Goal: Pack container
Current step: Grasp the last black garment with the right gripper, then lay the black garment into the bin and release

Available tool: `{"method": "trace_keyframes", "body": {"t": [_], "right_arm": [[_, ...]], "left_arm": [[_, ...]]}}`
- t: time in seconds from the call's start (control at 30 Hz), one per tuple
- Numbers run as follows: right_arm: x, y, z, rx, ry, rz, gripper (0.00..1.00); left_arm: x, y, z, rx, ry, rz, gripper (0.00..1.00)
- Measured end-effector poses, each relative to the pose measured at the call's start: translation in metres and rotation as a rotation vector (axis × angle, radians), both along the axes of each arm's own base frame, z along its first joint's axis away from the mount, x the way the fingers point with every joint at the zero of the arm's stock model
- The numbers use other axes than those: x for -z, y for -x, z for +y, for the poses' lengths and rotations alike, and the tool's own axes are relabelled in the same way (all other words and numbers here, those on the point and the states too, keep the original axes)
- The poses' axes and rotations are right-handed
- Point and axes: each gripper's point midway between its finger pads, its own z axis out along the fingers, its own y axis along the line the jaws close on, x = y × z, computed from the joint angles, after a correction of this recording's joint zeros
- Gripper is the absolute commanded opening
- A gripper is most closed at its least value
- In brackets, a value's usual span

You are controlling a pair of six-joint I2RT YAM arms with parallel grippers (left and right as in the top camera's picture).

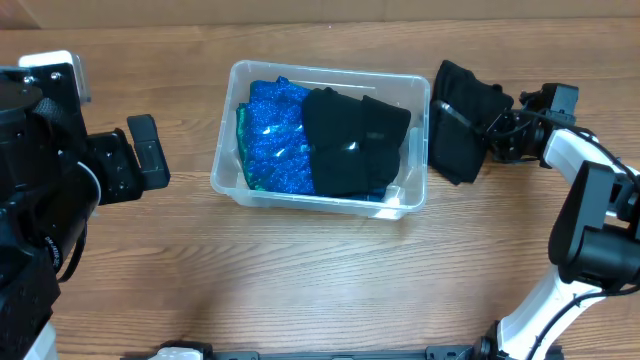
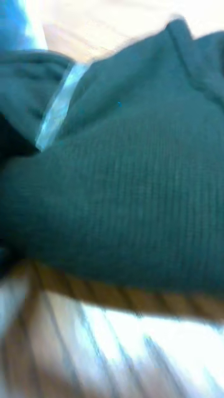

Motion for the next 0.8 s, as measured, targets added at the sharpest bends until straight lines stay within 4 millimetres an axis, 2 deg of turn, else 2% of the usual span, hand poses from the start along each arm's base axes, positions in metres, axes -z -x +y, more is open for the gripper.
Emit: {"method": "trace_keyframes", "body": {"t": [0.1, 0.17, 0.23, 0.3, 0.4, 0.43, 0.53, 0.6, 0.67, 0.8], "right_arm": [[-0.012, 0.01, 0.009, -0.015, -0.041, 0.023, 0.14], [-0.031, 0.016, 0.013, -0.022, -0.05, 0.016, 0.13], [-0.062, 0.023, 0.018, -0.032, -0.047, -0.013, 0.12], [-0.11, 0.033, 0.026, -0.049, -0.025, -0.084, 0.12], [-0.197, 0.052, 0.043, -0.087, 0.032, -0.275, 0.12], [-0.226, 0.059, 0.052, -0.106, 0.049, -0.348, 0.12], [-0.289, 0.083, 0.087, -0.195, 0.069, -0.52, 0.12], [-0.308, 0.096, 0.112, -0.262, 0.056, -0.577, 0.12], [-0.316, 0.109, 0.15, -0.369, 0.017, -0.602, 0.12], [-0.301, 0.119, 0.225, -0.551, -0.07, -0.566, 0.12]], "left_arm": [[0.0, 0.0, 0.0, 0.0, 0.0, 0.0, 1.0], [0.0, 0.0, 0.0, -0.001, 0.0, 0.0, 1.0], [0.0, 0.0, 0.0, -0.001, 0.0, 0.0, 1.0], [0.0, 0.0, 0.0, 0.0, 0.0, 0.0, 1.0], [0.0, 0.0, 0.0, 0.0, 0.0, 0.0, 1.0], [0.0, 0.0, 0.0, -0.001, 0.0, 0.0, 1.0], [0.0, 0.0, 0.0, -0.001, 0.0, 0.0, 1.0], [0.0, 0.0, 0.0, -0.001, 0.0, 0.0, 1.0], [0.0, 0.0, 0.0, 0.0, 0.0, 0.0, 1.0], [0.0, 0.0, 0.0, 0.0, 0.0, 0.0, 1.0]]}}
